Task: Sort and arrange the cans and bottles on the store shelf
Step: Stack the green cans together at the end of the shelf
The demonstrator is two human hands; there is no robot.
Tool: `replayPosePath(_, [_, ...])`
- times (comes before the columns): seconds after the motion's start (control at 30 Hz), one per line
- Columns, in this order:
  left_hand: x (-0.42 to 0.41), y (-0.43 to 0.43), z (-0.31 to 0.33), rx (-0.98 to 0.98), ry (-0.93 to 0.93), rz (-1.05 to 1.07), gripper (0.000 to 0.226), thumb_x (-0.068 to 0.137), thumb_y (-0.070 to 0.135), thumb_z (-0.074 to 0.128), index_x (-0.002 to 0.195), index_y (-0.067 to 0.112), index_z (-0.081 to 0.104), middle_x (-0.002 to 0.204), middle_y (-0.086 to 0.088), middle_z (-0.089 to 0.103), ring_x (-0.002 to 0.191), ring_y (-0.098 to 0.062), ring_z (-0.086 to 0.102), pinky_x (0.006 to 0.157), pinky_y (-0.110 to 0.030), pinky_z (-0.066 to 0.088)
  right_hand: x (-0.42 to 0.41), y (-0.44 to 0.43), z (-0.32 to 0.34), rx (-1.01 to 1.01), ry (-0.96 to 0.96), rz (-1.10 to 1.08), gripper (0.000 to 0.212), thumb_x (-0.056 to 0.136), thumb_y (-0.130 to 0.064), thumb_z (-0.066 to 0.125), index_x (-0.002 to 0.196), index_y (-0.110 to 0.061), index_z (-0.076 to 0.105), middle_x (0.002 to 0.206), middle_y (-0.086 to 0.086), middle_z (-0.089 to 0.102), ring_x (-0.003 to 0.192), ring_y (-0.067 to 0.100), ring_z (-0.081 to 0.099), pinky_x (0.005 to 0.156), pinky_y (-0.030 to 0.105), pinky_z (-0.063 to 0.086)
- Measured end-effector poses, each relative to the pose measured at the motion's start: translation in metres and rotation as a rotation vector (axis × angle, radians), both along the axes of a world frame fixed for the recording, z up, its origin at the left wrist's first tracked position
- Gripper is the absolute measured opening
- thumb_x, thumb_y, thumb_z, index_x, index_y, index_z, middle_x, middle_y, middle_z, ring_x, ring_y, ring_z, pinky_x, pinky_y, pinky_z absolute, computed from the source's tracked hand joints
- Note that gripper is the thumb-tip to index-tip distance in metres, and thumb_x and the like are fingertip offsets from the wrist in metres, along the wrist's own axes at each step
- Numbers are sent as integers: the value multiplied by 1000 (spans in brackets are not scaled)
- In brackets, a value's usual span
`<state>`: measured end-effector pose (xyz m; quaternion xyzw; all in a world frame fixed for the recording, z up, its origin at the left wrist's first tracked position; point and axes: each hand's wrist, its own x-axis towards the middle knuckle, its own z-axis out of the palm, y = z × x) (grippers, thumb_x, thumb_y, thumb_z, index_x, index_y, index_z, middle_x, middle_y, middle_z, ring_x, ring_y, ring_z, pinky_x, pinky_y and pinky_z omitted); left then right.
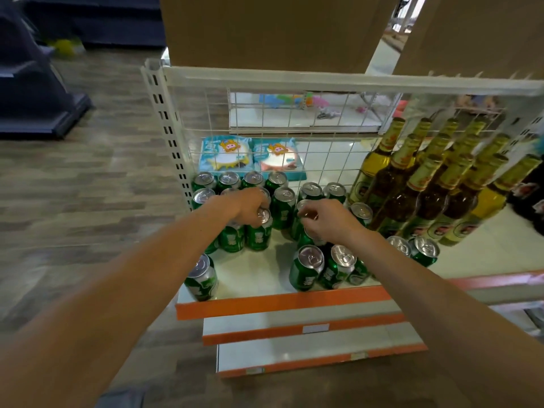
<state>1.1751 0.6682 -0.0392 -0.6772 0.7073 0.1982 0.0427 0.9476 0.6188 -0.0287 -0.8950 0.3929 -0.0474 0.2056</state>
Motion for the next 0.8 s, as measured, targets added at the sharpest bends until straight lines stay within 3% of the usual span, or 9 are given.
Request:
replayPosePath(0.07, [0, 0, -3, 7, -6, 15, 19, 81, 14, 68, 94, 18, 56, 110, -9, 56, 93, -25, 55, 66, -30, 41, -2, -6, 2, -61, -11, -122, 27, 93, -28, 60, 117, -20, 69, 112, -1, 71, 97, 19, 65, 85, 39, 56])
replayPosePath(0.13, [-1, 0, -7, 2, -7, 34, 53, 81, 19, 72, 130, 15, 54, 134, -11, 49, 112, -30, 54, 82, -34, 47, -5, -13, 3, -78, 40, -203, 28, 92, -30, 62, 117, -18, 68, 110, 2, 71, 96, 21, 66, 81, 39, 57])
replayPosePath(0.2, [-3, 1, -6, -55, 7, 33, 73, 81, 28, 75, 145, 13, 42, 139, -11, 46, 122, -31, 50, 91, -37, 45, -6, -17, 3, -61, 105, -239, 29, 91, -33, 64, 115, -18, 68, 108, 4, 70, 96, 23, 65, 78, 38, 56])
replayPosePath(0.4, [16, 8, 6, -196, 87, 82, 56, 88, 33, 69, 140, 20, 52, 140, -8, 47, 124, -27, 51, 101, -38, 45, -1, -10, -1, 138, 303, -97, 50, 81, -45, 74, 121, -18, 63, 115, 2, 65, 107, 24, 61, 82, 34, 51])
replayPosePath(0.53, [21, 11, 9, -216, 98, 64, 48, 90, 33, 67, 135, 19, 57, 134, -5, 54, 121, -23, 54, 98, -34, 44, 8, -7, 4, 108, 406, -77, 65, 79, -32, 79, 135, -15, 53, 128, 7, 58, 113, 26, 57, 82, 31, 47])
replayPosePath(0.7, [11, 10, 2, -129, 92, -21, 44, 88, 28, 65, 132, 19, 59, 120, 1, 59, 107, -18, 57, 89, -35, 49, 11, -9, 6, 126, 414, -80, 58, 77, -29, 79, 128, -14, 55, 121, 6, 60, 105, 24, 58, 78, 32, 49])
replayPosePath(0.8, [6, 5, -2, -102, 66, -49, 47, 88, 28, 66, 134, 20, 58, 132, 1, 55, 116, -19, 55, 91, -33, 47, 5, -11, 4, 96, 333, -92, 46, 80, -36, 74, 118, -16, 60, 112, 3, 63, 95, 20, 59, 74, 33, 50])
